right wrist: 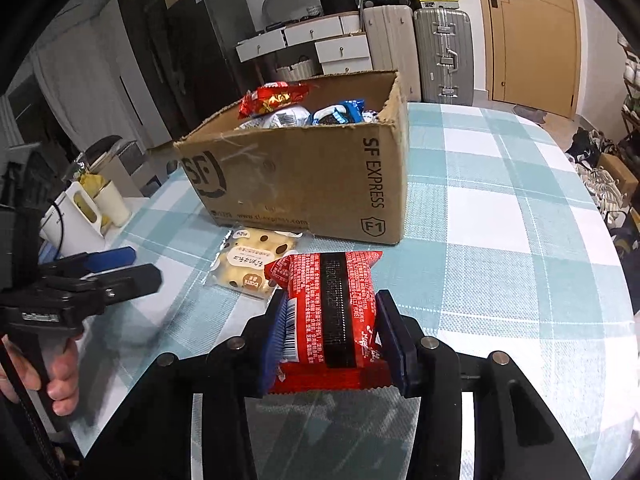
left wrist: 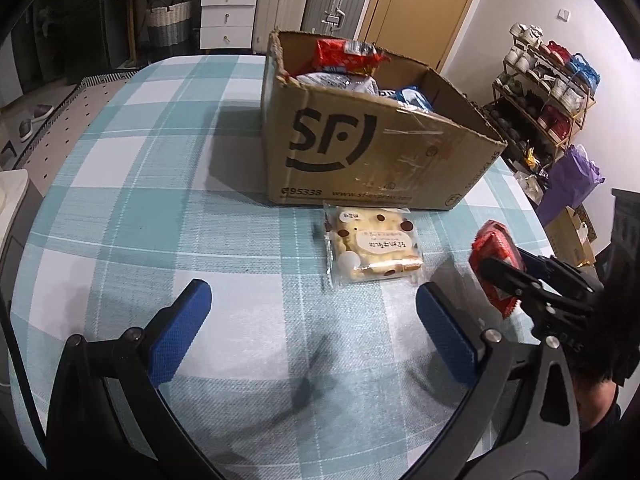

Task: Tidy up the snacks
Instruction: 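Grasp the white bread pack with the left tool while the right tool holds the wafer pack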

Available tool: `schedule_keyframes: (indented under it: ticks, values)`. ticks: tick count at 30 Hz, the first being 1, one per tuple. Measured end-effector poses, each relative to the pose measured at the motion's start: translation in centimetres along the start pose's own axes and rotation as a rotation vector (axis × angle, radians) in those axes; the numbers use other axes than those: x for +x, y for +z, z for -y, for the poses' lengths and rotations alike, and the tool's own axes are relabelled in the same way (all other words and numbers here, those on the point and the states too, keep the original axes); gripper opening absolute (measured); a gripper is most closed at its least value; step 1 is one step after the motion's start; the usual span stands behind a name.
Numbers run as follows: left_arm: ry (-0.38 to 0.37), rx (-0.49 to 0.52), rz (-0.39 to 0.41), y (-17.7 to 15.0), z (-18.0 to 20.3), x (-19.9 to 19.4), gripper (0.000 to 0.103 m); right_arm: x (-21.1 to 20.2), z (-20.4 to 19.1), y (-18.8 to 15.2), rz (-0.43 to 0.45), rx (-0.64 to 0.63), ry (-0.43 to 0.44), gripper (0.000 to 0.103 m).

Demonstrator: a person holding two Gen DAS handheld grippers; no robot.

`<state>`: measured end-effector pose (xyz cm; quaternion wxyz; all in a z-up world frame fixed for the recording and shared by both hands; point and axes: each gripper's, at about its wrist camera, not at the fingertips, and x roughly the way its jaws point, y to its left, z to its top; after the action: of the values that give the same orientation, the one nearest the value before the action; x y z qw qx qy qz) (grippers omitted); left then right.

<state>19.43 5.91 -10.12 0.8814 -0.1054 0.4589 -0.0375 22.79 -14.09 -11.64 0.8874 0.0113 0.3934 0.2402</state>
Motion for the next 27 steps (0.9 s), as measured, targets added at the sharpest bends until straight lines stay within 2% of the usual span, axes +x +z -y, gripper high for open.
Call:
schedule_keyframes:
  ticks: [12,21,27]
  values:
    - [0.025,-0.001,-0.044,1.1,3.0,4.5,0.102,-2.0,1.7,-1.8,0.025,0.089,0.012,0.044]
    - [0.05,0.0,-0.09,2.7,5.0,8.2,0.102,-3.4,2.3,-2.6,0.052,0.108,0.023,0.044]
    - [0.11,0.025,-0.086,3.1,6.7,9.5,0.102,-3.7,2.3,-2.8,0.06,0.114,0.034,0.044]
